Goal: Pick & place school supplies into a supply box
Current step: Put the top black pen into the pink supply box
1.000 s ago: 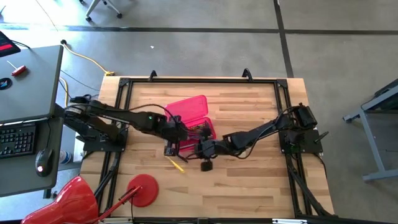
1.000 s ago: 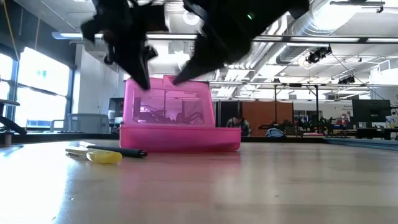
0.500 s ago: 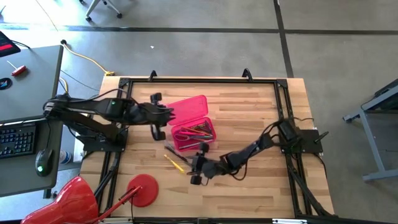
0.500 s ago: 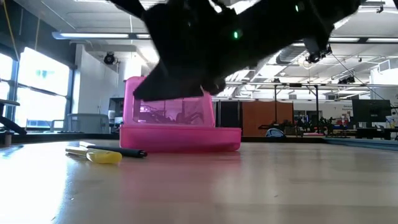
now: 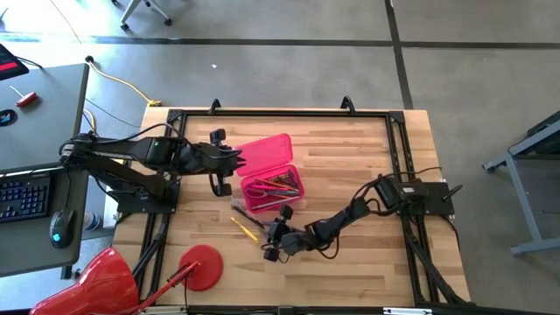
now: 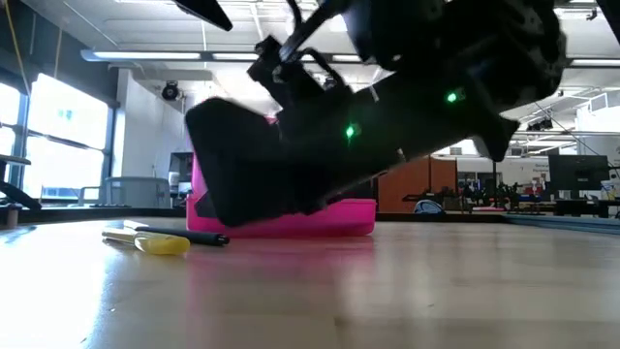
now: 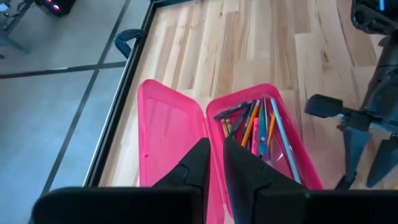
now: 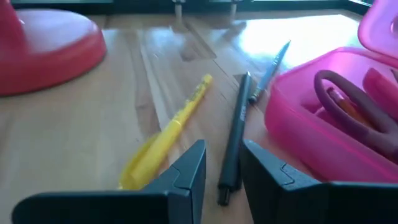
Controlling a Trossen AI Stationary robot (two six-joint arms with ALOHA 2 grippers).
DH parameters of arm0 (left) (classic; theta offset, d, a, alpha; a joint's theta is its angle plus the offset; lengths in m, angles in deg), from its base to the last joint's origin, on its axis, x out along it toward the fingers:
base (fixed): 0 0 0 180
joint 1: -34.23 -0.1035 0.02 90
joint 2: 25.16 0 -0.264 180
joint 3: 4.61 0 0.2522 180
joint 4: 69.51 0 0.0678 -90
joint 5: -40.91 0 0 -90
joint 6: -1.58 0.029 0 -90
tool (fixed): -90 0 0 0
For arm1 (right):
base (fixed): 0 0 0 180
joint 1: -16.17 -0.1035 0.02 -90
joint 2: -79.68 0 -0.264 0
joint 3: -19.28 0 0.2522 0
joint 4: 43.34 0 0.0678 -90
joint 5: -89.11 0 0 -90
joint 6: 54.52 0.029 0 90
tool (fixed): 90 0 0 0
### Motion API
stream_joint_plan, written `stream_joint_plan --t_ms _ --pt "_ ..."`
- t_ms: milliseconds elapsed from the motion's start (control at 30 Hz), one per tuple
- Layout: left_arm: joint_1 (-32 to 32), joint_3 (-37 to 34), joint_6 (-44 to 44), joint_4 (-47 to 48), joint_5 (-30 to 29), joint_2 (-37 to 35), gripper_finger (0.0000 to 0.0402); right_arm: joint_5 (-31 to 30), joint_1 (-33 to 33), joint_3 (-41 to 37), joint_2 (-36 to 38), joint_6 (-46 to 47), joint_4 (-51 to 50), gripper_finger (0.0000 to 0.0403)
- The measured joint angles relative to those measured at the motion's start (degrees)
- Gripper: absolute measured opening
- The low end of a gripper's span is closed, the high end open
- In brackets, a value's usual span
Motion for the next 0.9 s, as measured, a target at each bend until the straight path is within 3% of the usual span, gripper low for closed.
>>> stream_joint_plan --t_ms 233,500,600,767,900 --pt "0.0 -0.02 0.04 -0.3 -0.7 0.0 0.0074 2.78 2.09 1.31 -2.23 2.2 -0.52 0.0078" --pt "0.0 -0.04 0.18 0.08 -0.73 0.02 0.0074 1.29 2.74 1.45 -3.7 6.82 -5.81 0.0078" --pt "0.0 -0.04 0.53 0.06 -0.78 0.02 0.0073 1.86 2.78 1.43 -3.67 4.84 -7.14 0.0068" --pt "0.0 -0.04 0.6 0.07 -1.29 0.02 0.0073 3.56 2.78 1.24 -2.16 0.31 -7.86 0.0014" --pt "0.0 -0.04 0.6 0.09 -1.28 0.02 0.0074 5.91 2.72 0.84 1.7 -5.67 -11.08 0.0023"
